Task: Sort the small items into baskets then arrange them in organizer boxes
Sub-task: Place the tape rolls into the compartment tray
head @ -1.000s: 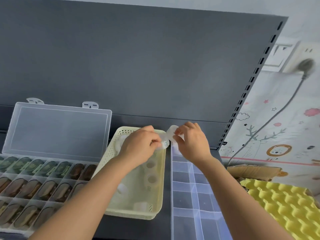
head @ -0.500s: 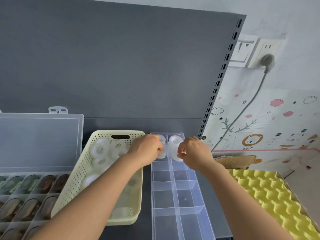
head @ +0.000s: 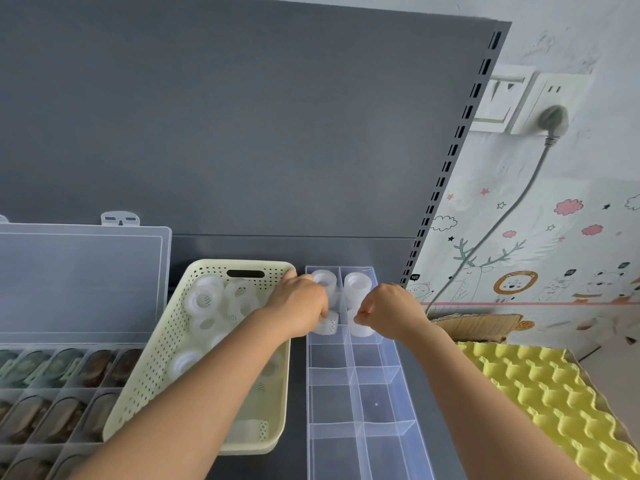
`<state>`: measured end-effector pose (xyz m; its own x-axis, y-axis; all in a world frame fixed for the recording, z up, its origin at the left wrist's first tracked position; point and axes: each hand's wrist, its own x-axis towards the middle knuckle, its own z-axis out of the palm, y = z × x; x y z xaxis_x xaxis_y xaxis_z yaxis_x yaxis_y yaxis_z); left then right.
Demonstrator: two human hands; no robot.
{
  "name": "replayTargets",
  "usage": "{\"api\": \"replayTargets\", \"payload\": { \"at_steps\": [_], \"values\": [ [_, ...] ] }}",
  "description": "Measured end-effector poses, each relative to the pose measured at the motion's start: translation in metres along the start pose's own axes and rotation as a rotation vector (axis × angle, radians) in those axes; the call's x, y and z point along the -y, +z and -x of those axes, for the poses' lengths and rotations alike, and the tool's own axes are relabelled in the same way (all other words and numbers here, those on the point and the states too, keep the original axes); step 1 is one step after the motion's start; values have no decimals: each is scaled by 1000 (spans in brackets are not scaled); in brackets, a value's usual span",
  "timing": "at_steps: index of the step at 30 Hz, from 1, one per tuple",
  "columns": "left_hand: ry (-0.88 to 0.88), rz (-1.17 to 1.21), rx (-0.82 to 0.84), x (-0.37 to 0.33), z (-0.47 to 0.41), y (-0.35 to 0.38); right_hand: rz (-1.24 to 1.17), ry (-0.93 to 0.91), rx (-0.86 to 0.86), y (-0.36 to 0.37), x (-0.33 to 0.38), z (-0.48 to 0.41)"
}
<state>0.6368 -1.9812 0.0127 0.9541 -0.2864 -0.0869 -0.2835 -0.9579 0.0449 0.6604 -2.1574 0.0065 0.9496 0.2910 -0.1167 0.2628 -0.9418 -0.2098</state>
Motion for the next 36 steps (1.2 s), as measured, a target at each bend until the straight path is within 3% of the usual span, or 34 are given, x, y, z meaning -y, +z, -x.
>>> {"api": "replayTargets", "payload": {
  "at_steps": [8, 13, 16, 19, 23, 26, 36],
  "values": [
    [-43, -9, -5, -2, -4, -1, -3, 62, 15, 3, 6, -5],
    [-53, 44, -195, 13, 3, -4, -24, 22, -155, 3, 19, -5],
    [-122, 52, -281, 38, 19, -11, -119, -123, -250, 0, 43, -3],
    [-269, 10, -285, 72, 41, -15, -155, -290, -204, 3, 74, -3],
    [-446, -100, -219, 107, 70, -6, -81, -443, -143, 17, 111, -9],
    [-457, -156, -160, 114, 82, 7, 46, -506, -136, 28, 133, -17],
    [-451, -96, -298, 122, 87, 24, 158, -348, -85, 51, 170, -41]
  ]
}}
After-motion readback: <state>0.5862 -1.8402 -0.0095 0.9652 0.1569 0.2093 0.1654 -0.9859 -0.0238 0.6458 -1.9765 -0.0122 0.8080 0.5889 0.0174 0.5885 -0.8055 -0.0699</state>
